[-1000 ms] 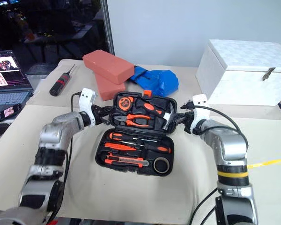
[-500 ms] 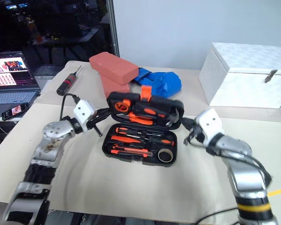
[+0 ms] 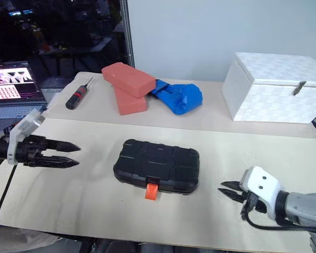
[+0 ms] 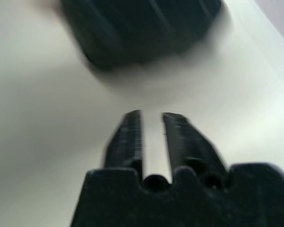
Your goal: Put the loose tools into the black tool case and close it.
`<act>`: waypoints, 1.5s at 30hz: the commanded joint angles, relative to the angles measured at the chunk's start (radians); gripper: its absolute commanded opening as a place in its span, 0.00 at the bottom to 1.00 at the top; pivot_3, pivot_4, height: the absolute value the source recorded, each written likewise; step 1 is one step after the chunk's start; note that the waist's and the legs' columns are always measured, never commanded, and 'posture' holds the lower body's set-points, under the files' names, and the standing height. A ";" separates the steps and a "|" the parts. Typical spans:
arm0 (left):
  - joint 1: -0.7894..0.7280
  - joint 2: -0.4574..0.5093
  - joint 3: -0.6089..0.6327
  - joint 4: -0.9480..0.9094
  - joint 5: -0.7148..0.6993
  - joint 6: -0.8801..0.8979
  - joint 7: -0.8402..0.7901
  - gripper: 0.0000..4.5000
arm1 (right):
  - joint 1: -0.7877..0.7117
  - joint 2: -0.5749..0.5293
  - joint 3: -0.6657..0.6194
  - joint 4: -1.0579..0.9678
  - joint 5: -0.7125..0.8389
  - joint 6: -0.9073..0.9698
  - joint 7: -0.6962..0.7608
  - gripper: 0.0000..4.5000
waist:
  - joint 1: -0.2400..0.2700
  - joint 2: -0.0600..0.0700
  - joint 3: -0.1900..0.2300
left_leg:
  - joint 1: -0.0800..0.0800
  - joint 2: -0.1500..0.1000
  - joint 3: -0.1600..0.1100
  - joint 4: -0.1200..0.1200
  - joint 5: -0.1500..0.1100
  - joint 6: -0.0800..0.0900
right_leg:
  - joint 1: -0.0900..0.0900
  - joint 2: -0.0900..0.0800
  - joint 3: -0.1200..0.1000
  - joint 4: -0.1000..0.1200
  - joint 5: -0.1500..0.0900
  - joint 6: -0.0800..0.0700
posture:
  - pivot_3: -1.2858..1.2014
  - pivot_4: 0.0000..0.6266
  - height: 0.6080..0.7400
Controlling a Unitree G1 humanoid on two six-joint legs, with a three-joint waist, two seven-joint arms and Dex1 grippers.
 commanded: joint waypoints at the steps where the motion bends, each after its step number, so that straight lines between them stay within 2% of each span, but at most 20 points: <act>1: -0.009 -0.061 -0.044 -0.133 -0.044 0.002 0.013 0.43 | -0.099 0.024 0.247 -0.052 -0.004 0.124 -0.079 0.00 | -0.002 -0.005 0.001 | 0.000 0.001 0.000 0.000 0.000 0.000 | 0.000 0.001 -0.001 0.000 0.000 0.000 | 0.52 0.24 1.00; 5: -0.042 -0.130 -0.093 -0.182 -0.016 -0.029 0.061 0.07 | -0.270 0.088 0.418 0.050 -0.111 0.207 -0.212 0.00 | -0.011 -0.008 0.003 | -0.003 0.000 0.001 0.000 0.000 0.000 | -0.003 0.001 0.001 0.000 0.000 0.000 | 0.52 0.24 1.00; 6: -0.049 -0.147 -0.109 -0.191 -0.001 -0.051 0.072 0.02 | -0.327 0.120 0.449 0.089 -0.138 0.222 -0.254 0.00 | -0.012 -0.009 0.004 | -0.003 0.000 0.001 0.000 0.000 0.000 | -0.004 0.001 0.001 0.000 0.000 0.000 | 0.52 0.24 1.00; 11: -0.079 -0.212 -0.160 -0.203 0.039 -0.079 0.135 0.02 | -0.588 0.286 0.508 0.307 -0.251 0.262 -0.432 0.00 | -0.016 -0.010 0.005 | -0.007 -0.001 0.001 0.001 0.005 0.009 | -0.006 0.002 0.002 0.002 0.001 0.000 | 0.52 0.24 1.00; 15: -0.106 -0.275 -0.195 -0.162 0.096 -0.110 0.203 0.02 | -0.788 0.354 0.559 0.553 -0.327 0.156 -0.444 0.00 | -0.018 -0.010 0.005 | -0.008 -0.002 0.000 0.001 0.005 0.009 | -0.007 0.003 0.003 0.003 0.002 0.002 | 0.52 0.24 1.00; 18: -0.129 -0.325 -0.213 -0.141 0.137 -0.130 0.264 0.02 | -0.802 0.343 0.541 0.569 -0.324 0.163 -0.420 0.00 | -0.015 -0.010 0.005 | -0.009 -0.002 0.000 0.001 0.005 0.009 | -0.008 0.003 0.003 0.002 0.002 0.002 | 0.52 0.24 1.00; 21: -0.148 -0.360 -0.225 -0.115 0.173 -0.150 0.299 0.00 | -0.717 0.295 0.492 0.447 -0.269 0.237 -0.371 0.18 | -0.001 -0.010 0.005 | -0.010 -0.002 -0.001 0.000 0.004 0.011 | -0.008 0.003 0.002 0.002 0.003 0.008 | 0.52 0.24 1.00; 24: -0.178 -0.415 -0.266 -0.065 0.225 -0.141 0.368 0.00 | -0.568 0.281 0.380 0.231 -0.144 0.374 -0.354 0.40 | 0.009 -0.009 0.005 | -0.011 -0.004 -0.002 0.000 0.002 0.012 | -0.007 0.003 0.003 0.002 0.003 0.009 | 0.52 0.24 1.00; 25: -0.185 -0.426 -0.276 -0.053 0.236 -0.131 0.383 0.00 | -0.536 0.286 0.357 0.181 -0.107 0.410 -0.348 0.40 | 0.010 -0.009 0.005 | -0.012 -0.004 -0.002 0.001 0.001 0.012 | -0.007 0.003 0.003 0.002 0.003 0.009 | 0.52 0.24 1.00; 27: -0.182 -0.417 -0.316 -0.035 0.282 -0.142 0.378 0.00 | -0.514 0.335 0.337 0.122 -0.063 0.471 -0.388 0.33 | 0.002 -0.010 0.005 | -0.012 -0.004 -0.002 0.001 0.001 0.012 | -0.007 0.003 0.003 0.002 0.001 0.012 | 0.52 0.24 1.00; 30: -0.184 -0.410 -0.349 -0.005 0.322 -0.162 0.367 0.00 | -0.522 0.390 0.375 0.104 -0.053 0.511 -0.439 0.11 | -0.012 -0.009 0.005 | -0.008 -0.003 -0.001 0.001 0.001 0.012 | -0.005 0.004 0.005 0.003 0.002 0.011 | 0.52 0.24 1.00; 31: -0.189 -0.412 -0.358 0.008 0.335 -0.170 0.365 0.00 | -0.534 0.409 0.402 0.114 -0.062 0.513 -0.458 0.02 | -0.013 -0.009 0.005 | -0.006 -0.003 -0.001 0.001 0.001 0.012 | -0.005 0.004 0.005 0.004 0.000 0.005 | 0.52 0.24 1.00; 32: -0.196 -0.416 -0.365 0.022 0.347 -0.177 0.367 0.00 | -0.550 0.428 0.427 0.130 -0.074 0.513 -0.477 0.00 | -0.013 -0.009 0.005 | -0.005 -0.003 -0.002 0.001 0.001 0.012 | -0.004 0.004 0.005 0.004 0.000 0.003 | 0.52 0.24 1.00; 37: -0.217 -0.431 -0.377 0.065 0.376 -0.187 0.372 0.00 | -0.618 0.485 0.506 0.229 -0.121 0.504 -0.545 0.00 | -0.015 -0.009 0.005 | 0.001 -0.003 -0.002 0.001 0.001 0.012 | 0.001 0.004 0.005 0.004 0.002 0.001 | 0.52 0.24 1.00; 45: -0.199 -0.425 -0.376 0.045 0.375 -0.179 0.368 0.00 | -0.684 0.532 0.561 0.321 -0.158 0.448 -0.556 0.00 | -0.010 -0.009 0.005 | -0.001 -0.003 -0.001 0.001 0.001 0.012 | 0.001 0.003 0.006 0.003 -0.001 0.005 | 0.52 0.24 1.00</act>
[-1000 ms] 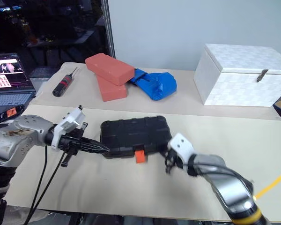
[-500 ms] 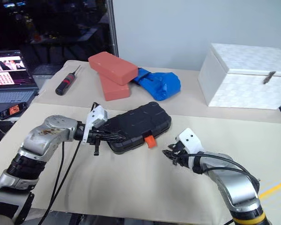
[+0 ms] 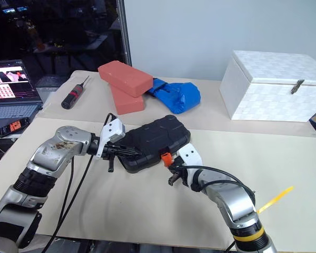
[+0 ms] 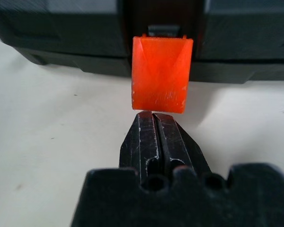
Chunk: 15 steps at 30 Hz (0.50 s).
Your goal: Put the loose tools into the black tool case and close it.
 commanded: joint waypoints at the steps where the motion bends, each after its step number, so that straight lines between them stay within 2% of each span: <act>1: 0.025 0.009 -0.025 0.001 0.032 0.016 0.002 0.00 | -0.043 0.022 0.003 0.001 -0.012 -0.061 -0.003 0.00 | 0.001 0.000 0.000 | 0.000 0.000 0.000 0.000 0.000 0.000 | 0.000 0.000 0.000 0.000 0.000 0.001 | 0.52 0.24 1.00; 9: 0.043 0.010 -0.022 -0.012 0.031 0.024 0.012 0.00 | -0.082 0.053 0.033 0.074 -0.048 -0.125 0.005 0.00 | -0.002 0.000 0.000 | 0.001 0.000 0.000 0.000 0.000 0.000 | 0.000 0.000 0.000 0.000 0.000 -0.001 | 0.52 0.24 1.00; 15: 0.052 0.009 -0.031 -0.001 0.044 0.024 0.017 0.00 | -0.089 0.045 0.018 0.029 -0.042 -0.105 0.015 0.00 | -0.004 0.000 0.000 | 0.001 0.000 0.000 0.000 0.000 0.000 | 0.000 0.000 0.000 0.000 0.000 -0.001 | 0.52 0.24 1.00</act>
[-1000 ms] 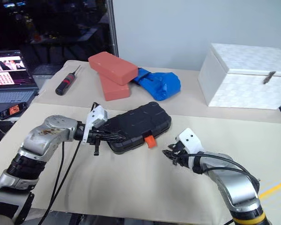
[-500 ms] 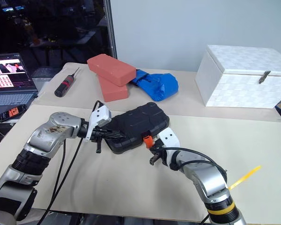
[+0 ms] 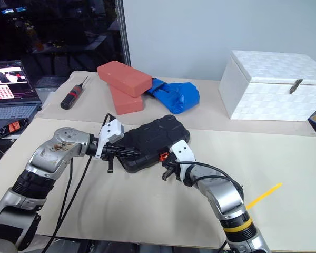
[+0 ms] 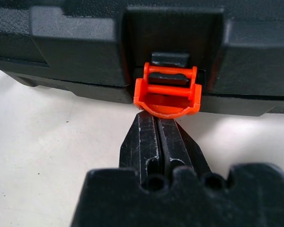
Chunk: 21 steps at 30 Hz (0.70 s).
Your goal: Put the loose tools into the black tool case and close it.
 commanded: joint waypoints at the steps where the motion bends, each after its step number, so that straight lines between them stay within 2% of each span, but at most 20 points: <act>1: 0.032 0.009 -0.052 0.020 0.051 0.019 0.005 0.00 | -0.037 -0.009 -0.021 -0.076 0.003 -0.014 0.004 0.00 | -0.001 0.000 0.000 | 0.000 0.000 0.000 0.000 0.000 0.000 | 0.000 0.000 0.000 0.000 0.000 0.000 | 0.52 0.24 1.00; 11: 0.060 0.004 -0.091 0.028 0.096 -0.009 0.004 0.00 | -0.069 -0.023 -0.042 -0.134 0.007 0.037 -0.018 0.00 | -0.011 0.001 -0.001 | 0.003 0.000 0.000 0.000 0.000 0.000 | 0.002 0.000 0.000 0.000 0.000 -0.001 | 0.52 0.24 1.00; 21: 0.070 -0.002 -0.092 0.025 0.108 0.000 0.000 0.00 | -0.114 0.031 -0.049 -0.116 0.001 -0.002 -0.045 0.00 | -0.019 0.001 -0.001 | 0.007 0.000 0.000 0.000 0.000 0.000 | 0.005 -0.001 0.000 -0.001 0.000 -0.001 | 0.52 0.24 1.00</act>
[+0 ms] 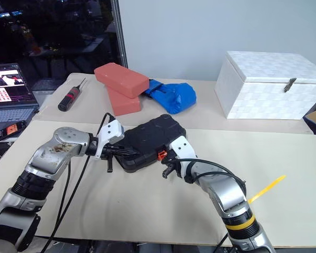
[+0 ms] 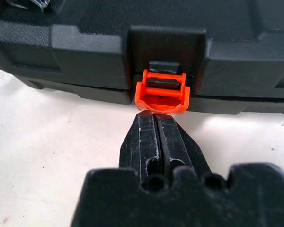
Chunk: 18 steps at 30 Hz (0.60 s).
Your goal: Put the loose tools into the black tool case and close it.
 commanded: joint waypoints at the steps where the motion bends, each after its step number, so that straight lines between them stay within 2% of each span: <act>1: 0.056 -0.003 -0.081 0.026 0.043 0.030 -0.011 0.00 | -0.071 0.043 -0.050 -0.065 0.002 -0.074 -0.026 0.00 | -0.001 0.000 0.000 | 0.000 0.000 0.000 0.000 0.000 0.000 | 0.000 0.000 0.000 0.000 0.000 0.000 | 0.52 0.24 1.00; 10: 0.077 0.001 -0.089 0.018 0.046 0.032 -0.011 0.00 | -0.059 0.080 -0.047 -0.055 -0.018 -0.150 -0.042 0.00 | -0.001 0.002 -0.002 | 0.001 0.000 0.000 -0.002 0.000 0.000 | 0.000 0.000 0.000 -0.001 0.000 0.000 | 0.52 0.24 1.00; 13: 0.080 -0.001 -0.089 0.019 0.050 0.032 -0.011 0.00 | -0.051 0.081 -0.049 -0.057 -0.020 -0.169 -0.046 0.00 | 0.002 0.003 -0.004 | 0.002 0.001 -0.001 -0.003 -0.004 -0.007 | 0.002 0.000 0.000 -0.004 -0.001 0.000 | 0.52 0.24 1.00; 18: 0.082 -0.006 -0.085 0.017 0.052 0.036 -0.008 0.00 | -0.002 0.047 -0.070 -0.123 0.010 -0.100 -0.033 0.00 | 0.003 0.004 -0.007 | 0.001 0.000 0.000 -0.006 -0.002 -0.003 | 0.002 -0.001 0.000 -0.006 -0.002 0.001 | 0.52 0.24 1.00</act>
